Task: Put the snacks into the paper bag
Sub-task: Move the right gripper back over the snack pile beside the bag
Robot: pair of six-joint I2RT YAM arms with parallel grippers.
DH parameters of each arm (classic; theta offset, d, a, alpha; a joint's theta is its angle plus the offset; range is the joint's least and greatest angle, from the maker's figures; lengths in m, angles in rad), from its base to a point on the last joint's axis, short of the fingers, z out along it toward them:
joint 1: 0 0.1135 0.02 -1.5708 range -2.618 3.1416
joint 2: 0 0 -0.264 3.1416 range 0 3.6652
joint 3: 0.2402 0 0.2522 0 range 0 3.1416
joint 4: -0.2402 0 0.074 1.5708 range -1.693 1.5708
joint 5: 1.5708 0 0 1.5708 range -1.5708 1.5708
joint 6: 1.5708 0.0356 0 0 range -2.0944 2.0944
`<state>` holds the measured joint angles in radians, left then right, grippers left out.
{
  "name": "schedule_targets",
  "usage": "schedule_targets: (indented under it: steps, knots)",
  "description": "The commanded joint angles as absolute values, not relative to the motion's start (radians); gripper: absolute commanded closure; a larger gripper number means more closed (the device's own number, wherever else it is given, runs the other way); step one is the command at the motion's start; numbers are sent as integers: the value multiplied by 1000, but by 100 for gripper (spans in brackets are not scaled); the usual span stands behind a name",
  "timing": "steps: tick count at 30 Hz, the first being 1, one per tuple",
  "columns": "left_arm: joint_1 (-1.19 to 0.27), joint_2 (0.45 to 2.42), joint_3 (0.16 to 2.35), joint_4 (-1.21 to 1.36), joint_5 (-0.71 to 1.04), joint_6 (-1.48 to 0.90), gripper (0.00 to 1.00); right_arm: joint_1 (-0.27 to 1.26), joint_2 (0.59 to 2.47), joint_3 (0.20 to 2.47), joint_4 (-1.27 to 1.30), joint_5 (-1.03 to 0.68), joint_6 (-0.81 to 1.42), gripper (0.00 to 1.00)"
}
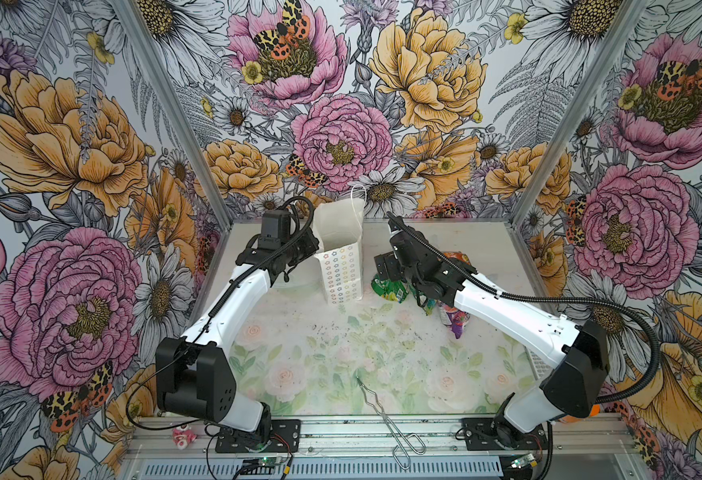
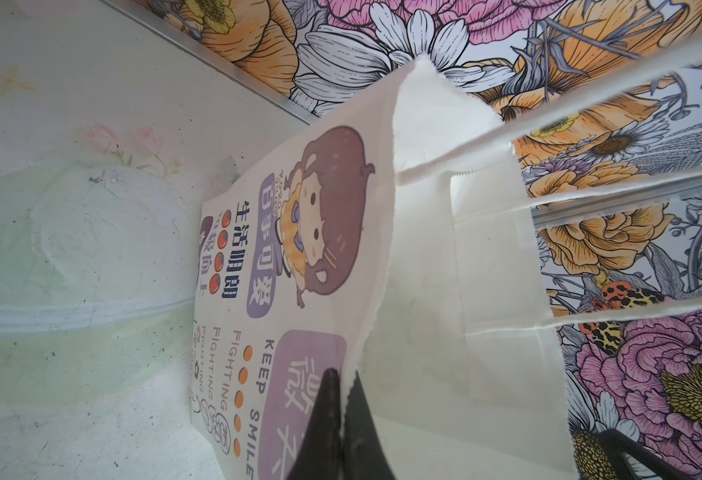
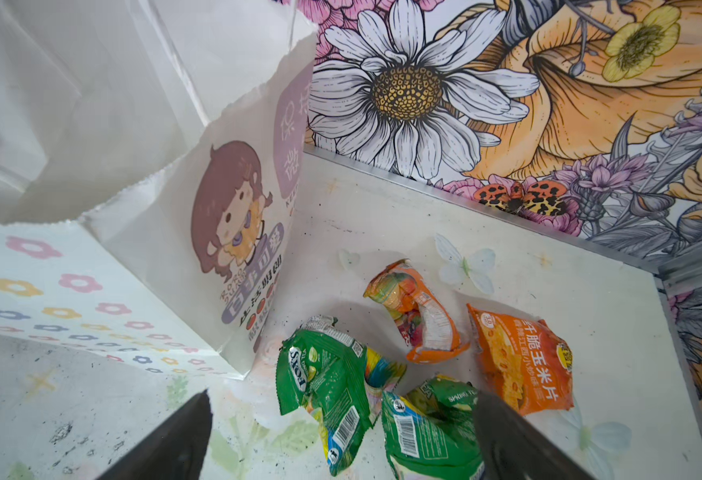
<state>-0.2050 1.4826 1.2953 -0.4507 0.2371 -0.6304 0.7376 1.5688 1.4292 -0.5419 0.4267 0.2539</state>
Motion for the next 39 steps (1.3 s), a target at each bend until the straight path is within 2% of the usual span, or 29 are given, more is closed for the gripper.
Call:
schedule_targets:
  steps: [1,39]
  knots:
    - [-196,1459,1282,-431,252,-637,100,723,1548,1414,-540,441,291,0]
    - [-192,1462,1279,-433,248,-638,100,664,1708,1429,-591,303,345,0]
